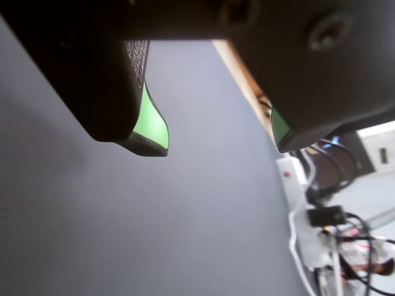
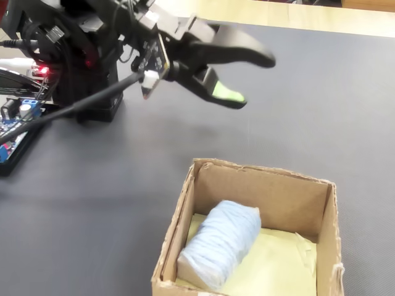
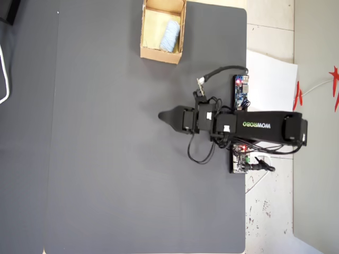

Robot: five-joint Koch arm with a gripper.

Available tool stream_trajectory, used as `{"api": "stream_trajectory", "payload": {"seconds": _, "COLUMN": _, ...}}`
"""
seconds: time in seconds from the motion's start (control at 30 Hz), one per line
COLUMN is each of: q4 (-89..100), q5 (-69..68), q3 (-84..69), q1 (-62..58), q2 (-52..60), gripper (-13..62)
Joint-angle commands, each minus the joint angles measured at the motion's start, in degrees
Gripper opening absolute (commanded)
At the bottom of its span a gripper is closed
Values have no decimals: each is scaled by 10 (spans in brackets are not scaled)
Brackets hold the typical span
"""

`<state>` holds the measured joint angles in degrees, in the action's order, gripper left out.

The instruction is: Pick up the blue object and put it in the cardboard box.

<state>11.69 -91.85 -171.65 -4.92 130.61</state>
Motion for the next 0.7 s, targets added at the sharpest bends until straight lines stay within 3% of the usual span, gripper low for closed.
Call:
{"api": "stream_trajectory", "payload": {"seconds": 0.0, "q4": 55, "q5": -16, "q3": -1, "q1": 5, "q2": 48, "gripper": 335}}
{"api": "stream_trajectory", "payload": {"seconds": 0.17, "q4": 49, "q5": -16, "q3": -70, "q1": 5, "q2": 48, "gripper": 340}}
{"api": "stream_trajectory", "payload": {"seconds": 0.67, "q4": -119, "q5": -16, "q3": -70, "q1": 2, "q2": 47, "gripper": 340}}
